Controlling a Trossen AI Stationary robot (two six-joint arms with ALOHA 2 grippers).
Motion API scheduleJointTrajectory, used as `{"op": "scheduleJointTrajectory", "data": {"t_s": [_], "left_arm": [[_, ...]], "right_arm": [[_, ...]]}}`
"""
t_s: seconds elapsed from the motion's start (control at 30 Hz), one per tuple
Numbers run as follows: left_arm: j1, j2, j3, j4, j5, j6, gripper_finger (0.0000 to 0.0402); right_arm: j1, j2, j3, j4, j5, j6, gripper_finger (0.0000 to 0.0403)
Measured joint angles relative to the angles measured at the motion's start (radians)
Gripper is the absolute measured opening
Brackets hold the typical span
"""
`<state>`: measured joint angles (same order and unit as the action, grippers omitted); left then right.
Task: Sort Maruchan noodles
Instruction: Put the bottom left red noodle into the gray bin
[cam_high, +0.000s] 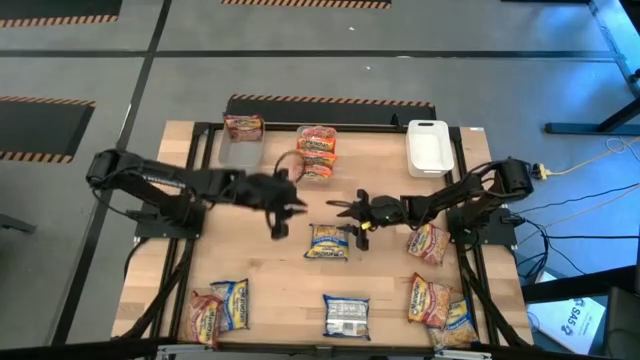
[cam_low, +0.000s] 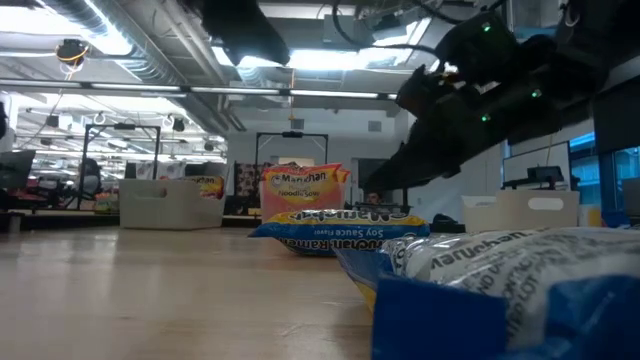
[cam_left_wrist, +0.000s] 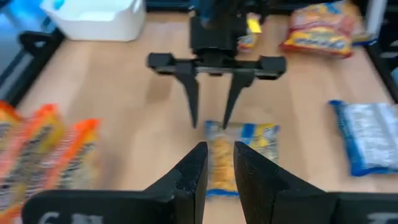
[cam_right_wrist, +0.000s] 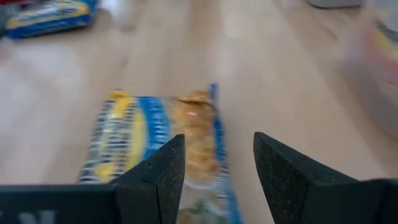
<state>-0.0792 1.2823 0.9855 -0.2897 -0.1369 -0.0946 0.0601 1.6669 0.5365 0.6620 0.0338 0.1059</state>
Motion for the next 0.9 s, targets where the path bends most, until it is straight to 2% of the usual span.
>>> {"op": "scheduleJointTrajectory", "data": {"t_s": [0.3,0.47,0.7,0.9], "left_arm": [[-0.241,0.008,-0.123,0.184,-0.204,-0.143,0.0070],[-0.311,0.046,-0.146,0.257,-0.184,-0.165,0.0070],[-0.321,0.059,-0.147,0.318,-0.142,-0.156,0.0071],[-0.297,0.061,-0.147,0.326,-0.143,-0.183,0.0108]], "right_arm": [[0.127,-0.002,0.007,0.060,0.041,0.055,0.0177],[0.202,-0.002,0.048,0.063,0.061,0.050,0.0177],[0.238,-0.002,0.077,0.063,0.063,0.021,0.0177],[0.235,-0.002,0.078,0.052,0.064,0.026,0.0177]]}}
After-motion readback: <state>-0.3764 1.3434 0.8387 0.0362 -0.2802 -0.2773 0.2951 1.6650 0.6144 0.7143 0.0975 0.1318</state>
